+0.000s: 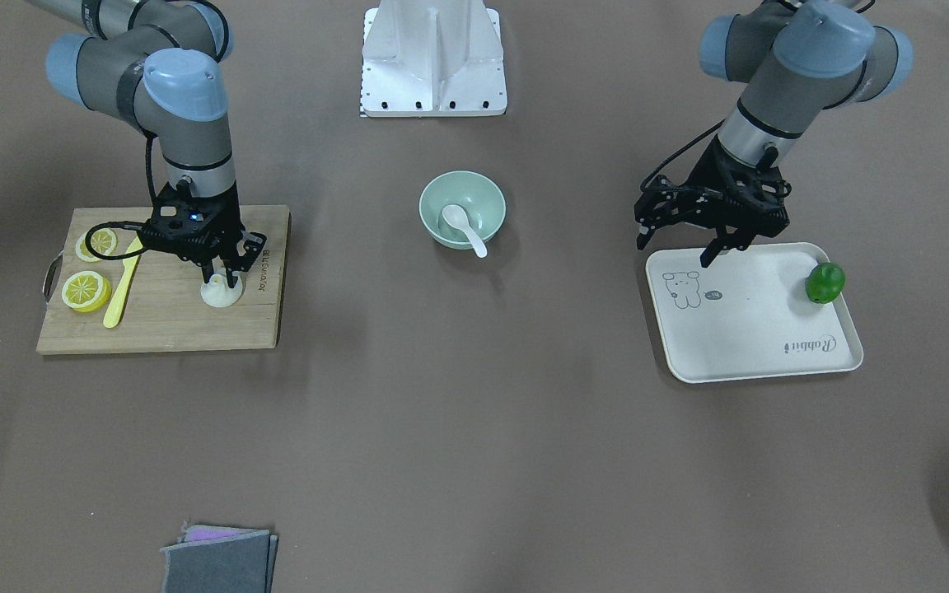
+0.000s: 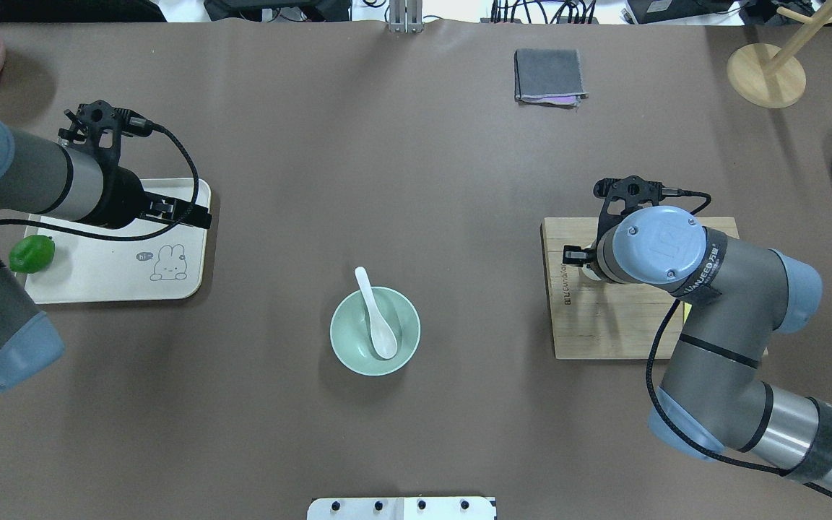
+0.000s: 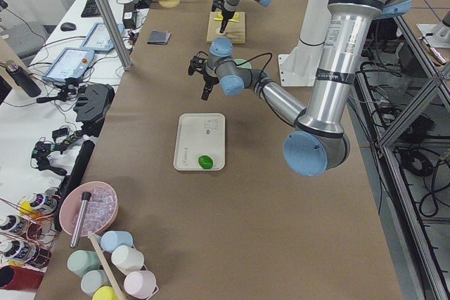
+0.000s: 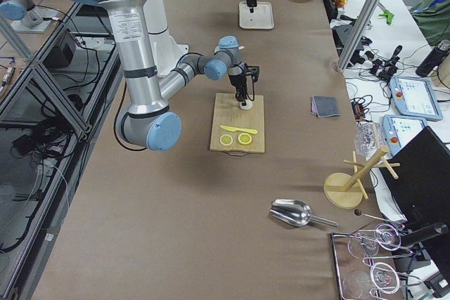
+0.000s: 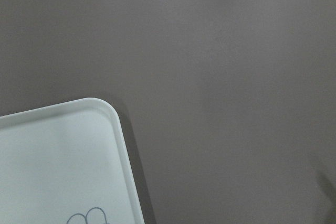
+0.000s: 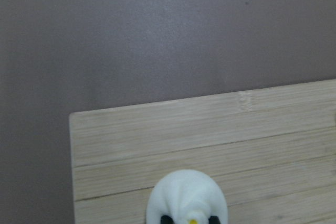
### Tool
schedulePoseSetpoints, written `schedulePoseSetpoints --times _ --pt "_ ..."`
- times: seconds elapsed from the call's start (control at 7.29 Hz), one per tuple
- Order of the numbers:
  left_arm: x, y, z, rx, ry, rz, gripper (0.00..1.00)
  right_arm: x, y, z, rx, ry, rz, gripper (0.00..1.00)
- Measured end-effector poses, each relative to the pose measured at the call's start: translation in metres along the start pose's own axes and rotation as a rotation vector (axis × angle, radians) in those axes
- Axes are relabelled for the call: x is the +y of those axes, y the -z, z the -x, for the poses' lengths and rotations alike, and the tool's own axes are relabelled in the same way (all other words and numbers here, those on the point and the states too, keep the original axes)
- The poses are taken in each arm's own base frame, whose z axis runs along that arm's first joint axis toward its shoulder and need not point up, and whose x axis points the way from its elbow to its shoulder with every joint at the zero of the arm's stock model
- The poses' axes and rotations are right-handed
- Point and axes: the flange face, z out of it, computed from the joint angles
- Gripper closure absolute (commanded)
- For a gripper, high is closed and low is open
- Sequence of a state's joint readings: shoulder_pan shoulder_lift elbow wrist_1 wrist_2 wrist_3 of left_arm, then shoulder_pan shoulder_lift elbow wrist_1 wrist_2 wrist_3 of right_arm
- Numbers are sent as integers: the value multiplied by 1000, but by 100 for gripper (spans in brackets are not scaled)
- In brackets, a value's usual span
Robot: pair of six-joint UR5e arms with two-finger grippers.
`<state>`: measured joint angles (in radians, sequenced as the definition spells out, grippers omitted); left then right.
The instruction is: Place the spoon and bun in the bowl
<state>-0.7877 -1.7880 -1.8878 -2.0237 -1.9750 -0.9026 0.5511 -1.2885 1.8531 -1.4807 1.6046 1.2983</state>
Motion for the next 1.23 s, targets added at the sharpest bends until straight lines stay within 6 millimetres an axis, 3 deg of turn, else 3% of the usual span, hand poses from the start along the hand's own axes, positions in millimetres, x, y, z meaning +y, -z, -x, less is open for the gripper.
schedulePoseSetpoints --times 0.27,0.55,0.82,1.23 --pt "-1 0 -2 3 -1 -2 2 -5 16 19 -40 -47 -6 100" --pt "-1 0 -3 4 -3 0 2 -13 42 53 -84 -137 -9 100" --pt "-1 -1 -2 4 -2 2 2 -12 82 110 -93 -196 8 100" --pt "0 -2 -2 3 -2 5 2 31 129 194 -116 -266 58 100"
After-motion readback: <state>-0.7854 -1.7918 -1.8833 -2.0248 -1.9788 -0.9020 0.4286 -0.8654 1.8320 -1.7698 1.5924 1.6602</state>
